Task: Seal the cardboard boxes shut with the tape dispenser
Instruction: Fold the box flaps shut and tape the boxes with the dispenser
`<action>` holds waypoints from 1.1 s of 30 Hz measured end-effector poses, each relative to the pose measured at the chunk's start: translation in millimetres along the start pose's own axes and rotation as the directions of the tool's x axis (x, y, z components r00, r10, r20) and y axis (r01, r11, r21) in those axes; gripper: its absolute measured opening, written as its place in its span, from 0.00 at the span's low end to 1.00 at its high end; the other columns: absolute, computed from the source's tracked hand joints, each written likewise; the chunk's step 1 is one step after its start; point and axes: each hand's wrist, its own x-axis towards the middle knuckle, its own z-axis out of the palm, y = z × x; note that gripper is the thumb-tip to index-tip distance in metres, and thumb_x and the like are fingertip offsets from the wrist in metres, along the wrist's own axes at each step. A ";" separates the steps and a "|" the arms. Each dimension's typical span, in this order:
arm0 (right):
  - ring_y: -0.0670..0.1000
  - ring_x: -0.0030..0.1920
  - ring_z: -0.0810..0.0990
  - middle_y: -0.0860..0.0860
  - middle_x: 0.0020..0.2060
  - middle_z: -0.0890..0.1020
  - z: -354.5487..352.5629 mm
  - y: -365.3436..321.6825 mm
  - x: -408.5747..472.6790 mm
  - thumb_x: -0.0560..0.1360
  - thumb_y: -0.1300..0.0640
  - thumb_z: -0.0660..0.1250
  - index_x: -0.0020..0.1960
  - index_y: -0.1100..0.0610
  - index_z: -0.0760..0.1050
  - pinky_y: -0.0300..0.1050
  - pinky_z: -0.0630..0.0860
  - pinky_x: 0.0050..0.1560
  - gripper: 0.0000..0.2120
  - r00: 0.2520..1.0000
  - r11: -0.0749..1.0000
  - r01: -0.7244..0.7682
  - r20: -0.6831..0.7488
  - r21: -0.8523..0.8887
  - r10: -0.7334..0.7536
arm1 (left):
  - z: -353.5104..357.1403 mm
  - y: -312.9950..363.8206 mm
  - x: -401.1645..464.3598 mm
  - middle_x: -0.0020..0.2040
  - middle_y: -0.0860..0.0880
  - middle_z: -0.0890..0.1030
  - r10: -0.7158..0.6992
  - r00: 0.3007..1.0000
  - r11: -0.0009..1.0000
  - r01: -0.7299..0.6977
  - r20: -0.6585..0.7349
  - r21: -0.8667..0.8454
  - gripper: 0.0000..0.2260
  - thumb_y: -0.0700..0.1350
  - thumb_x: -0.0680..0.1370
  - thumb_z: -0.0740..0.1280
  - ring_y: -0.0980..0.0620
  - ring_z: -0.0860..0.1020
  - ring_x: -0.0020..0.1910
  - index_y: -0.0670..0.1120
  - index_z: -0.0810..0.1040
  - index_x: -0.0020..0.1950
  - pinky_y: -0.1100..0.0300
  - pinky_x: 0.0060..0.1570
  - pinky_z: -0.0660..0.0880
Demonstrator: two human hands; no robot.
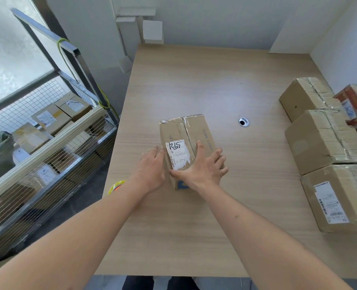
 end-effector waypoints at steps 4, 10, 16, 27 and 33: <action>0.68 0.75 0.55 0.67 0.77 0.53 -23.4 2.2 -16.8 0.48 0.21 0.69 0.77 0.40 0.50 0.67 0.57 0.70 0.63 1.000 0.999 -0.020 -0.014 0.035 0.021 | -18.6 7.5 -4.7 0.79 0.39 0.61 0.008 1.000 0.999 -0.007 -0.019 0.053 0.31 0.50 0.81 0.62 0.41 0.59 0.78 0.40 0.56 0.81 0.46 0.76 0.58; 0.64 0.68 0.62 0.61 0.70 0.62 -55.5 11.0 -56.1 0.45 0.20 0.67 0.71 0.38 0.57 0.62 0.62 0.65 0.58 0.980 0.975 -0.154 -0.097 0.163 0.171 | -45.1 39.7 -14.3 0.81 0.41 0.57 0.168 0.985 0.986 -0.169 -0.024 -0.013 0.30 0.50 0.84 0.59 0.43 0.56 0.80 0.42 0.51 0.82 0.48 0.77 0.56; 0.64 0.70 0.62 0.61 0.71 0.62 -79.5 36.2 -99.9 0.46 0.19 0.68 0.72 0.39 0.56 0.64 0.62 0.66 0.59 0.941 0.942 -0.270 -0.154 0.202 0.303 | -55.3 77.0 -31.6 0.81 0.42 0.57 0.332 0.943 0.941 -0.333 -0.028 -0.052 0.29 0.49 0.85 0.59 0.43 0.57 0.80 0.42 0.52 0.83 0.51 0.78 0.57; 0.67 0.76 0.55 0.65 0.77 0.55 -133.1 116.6 -113.1 0.49 0.18 0.69 0.76 0.39 0.53 0.69 0.57 0.71 0.61 0.909 0.921 -0.319 -0.203 0.225 0.365 | -60.3 179.7 -37.6 0.78 0.44 0.62 0.471 0.882 0.879 -0.471 -0.023 -0.070 0.29 0.49 0.85 0.59 0.42 0.65 0.75 0.42 0.53 0.82 0.51 0.70 0.65; 0.68 0.78 0.51 0.65 0.79 0.51 -163.4 179.9 -69.1 0.52 0.18 0.70 0.77 0.39 0.51 0.70 0.54 0.73 0.61 0.933 0.943 -0.258 -0.199 0.210 0.299 | -40.1 245.3 -8.2 0.75 0.43 0.65 0.424 0.905 0.902 -0.424 -0.020 -0.087 0.30 0.50 0.85 0.59 0.42 0.68 0.71 0.43 0.51 0.83 0.49 0.67 0.69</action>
